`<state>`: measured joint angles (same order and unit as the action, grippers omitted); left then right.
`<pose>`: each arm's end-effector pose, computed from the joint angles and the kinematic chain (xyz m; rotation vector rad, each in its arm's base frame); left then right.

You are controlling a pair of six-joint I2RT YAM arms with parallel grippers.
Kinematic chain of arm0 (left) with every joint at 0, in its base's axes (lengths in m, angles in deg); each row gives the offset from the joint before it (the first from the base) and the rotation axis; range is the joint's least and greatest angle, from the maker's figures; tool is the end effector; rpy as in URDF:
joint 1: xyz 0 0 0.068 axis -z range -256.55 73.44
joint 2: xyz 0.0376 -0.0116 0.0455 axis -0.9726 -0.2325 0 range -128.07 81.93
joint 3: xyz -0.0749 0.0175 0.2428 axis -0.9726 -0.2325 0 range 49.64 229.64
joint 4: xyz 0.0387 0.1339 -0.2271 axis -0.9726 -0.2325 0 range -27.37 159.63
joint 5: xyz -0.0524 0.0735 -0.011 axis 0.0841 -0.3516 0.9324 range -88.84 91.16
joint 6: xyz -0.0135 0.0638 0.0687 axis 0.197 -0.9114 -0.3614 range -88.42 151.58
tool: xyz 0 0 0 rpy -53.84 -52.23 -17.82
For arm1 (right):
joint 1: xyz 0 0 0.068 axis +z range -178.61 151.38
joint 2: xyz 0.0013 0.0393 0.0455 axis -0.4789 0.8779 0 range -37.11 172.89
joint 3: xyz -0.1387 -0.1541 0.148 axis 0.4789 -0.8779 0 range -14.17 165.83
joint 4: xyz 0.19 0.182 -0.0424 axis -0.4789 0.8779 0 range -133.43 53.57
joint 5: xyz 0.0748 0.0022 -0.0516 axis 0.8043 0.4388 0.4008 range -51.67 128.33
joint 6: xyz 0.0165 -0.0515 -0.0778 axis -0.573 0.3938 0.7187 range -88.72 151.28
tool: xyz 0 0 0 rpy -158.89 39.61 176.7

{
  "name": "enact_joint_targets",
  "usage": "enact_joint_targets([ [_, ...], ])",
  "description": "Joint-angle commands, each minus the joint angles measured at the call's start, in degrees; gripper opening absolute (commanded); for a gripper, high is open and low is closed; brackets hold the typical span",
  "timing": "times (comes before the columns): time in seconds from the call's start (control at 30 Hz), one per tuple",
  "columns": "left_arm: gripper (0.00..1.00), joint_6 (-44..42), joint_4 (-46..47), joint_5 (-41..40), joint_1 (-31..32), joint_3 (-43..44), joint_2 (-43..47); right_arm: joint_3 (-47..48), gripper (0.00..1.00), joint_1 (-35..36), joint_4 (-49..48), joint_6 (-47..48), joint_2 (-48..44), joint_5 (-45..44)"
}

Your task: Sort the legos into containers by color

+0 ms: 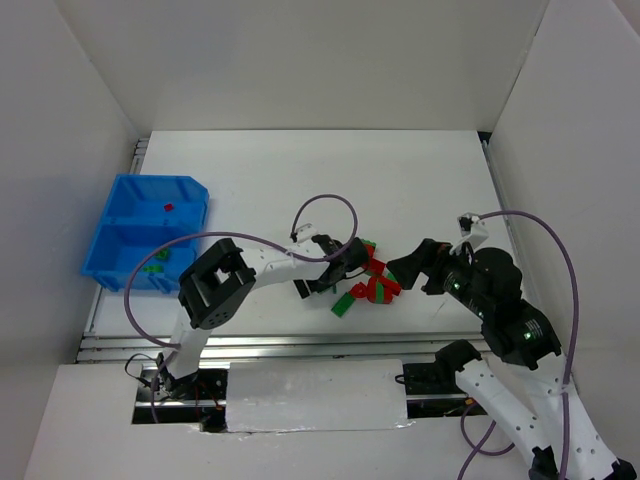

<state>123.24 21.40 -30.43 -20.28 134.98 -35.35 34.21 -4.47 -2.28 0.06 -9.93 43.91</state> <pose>0.2603 -0.3092 0.1051 -0.8394 2.4257 -0.0118 0.1456 0.0743 0.3176 0.0548 1.9879 0.7329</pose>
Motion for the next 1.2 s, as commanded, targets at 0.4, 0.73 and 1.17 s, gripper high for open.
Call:
enact_joint_targets([
  [0.4, 0.12, 3.44, -2.12, -4.16, -5.9, -6.23, 5.9, 3.21, 1.0, 0.38, -0.36, 2.04, -2.66, -1.55],
  [0.73, 0.23, -18.25, 3.75, -6.55, -44.0, -23.72, 42.46, 2.33, 1.0, 0.38, -2.91, 1.52, -0.46, 2.67],
  [1.17, 0.99, -25.3, 2.97, -1.8, -66.2, -20.31, 41.08, 6.2, 1.0, 0.38, -2.21, 2.4, 2.0, 2.59],
])
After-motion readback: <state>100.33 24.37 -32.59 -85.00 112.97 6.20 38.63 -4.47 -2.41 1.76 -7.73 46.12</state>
